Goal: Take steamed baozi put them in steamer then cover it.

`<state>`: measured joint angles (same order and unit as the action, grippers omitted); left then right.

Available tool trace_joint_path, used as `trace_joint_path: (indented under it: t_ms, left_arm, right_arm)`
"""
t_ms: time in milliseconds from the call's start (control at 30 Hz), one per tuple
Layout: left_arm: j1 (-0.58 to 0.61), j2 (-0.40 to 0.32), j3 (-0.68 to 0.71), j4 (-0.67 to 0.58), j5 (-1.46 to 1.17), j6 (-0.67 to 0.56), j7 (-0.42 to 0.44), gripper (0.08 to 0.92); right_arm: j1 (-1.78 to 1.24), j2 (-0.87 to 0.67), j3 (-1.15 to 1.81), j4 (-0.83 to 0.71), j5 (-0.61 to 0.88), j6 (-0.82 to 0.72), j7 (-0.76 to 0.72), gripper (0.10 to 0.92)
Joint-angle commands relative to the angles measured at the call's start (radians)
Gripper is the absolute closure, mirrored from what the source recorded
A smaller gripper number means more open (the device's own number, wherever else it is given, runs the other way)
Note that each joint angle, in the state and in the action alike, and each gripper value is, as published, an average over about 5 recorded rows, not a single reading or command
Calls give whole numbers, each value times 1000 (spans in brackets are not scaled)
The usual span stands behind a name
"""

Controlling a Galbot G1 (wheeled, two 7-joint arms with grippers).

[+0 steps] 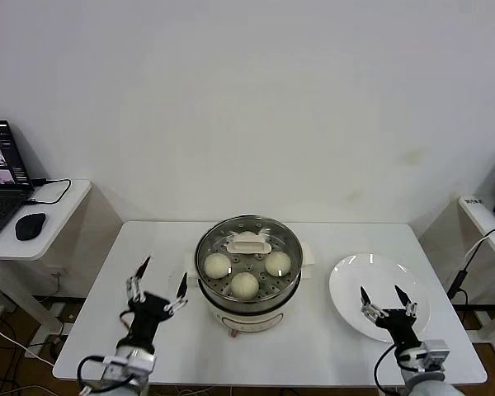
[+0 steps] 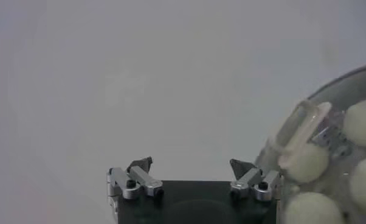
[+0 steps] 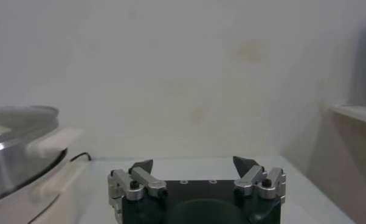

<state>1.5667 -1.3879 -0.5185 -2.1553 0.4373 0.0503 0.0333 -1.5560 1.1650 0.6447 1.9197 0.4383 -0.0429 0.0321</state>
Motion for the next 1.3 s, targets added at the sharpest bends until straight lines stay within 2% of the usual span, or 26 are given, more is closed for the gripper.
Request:
trace_joint_path:
  t_ms: [33, 500, 1300]
  left_arm:
    - [168, -13, -114, 111, -350, -129, -66, 177]
    - [197, -31, -108, 58, -320, -63, -51, 177]
    - [180, -1, -86, 38, -302, -66, -53, 177]
  right_arm:
    - [-60, -9, -15, 28, -54, -26, 11, 203]
    - [-53, 7, -14, 37, -45, -69, -29, 203]
    - [-46, 82, 7, 37, -110, -29, 25, 202]
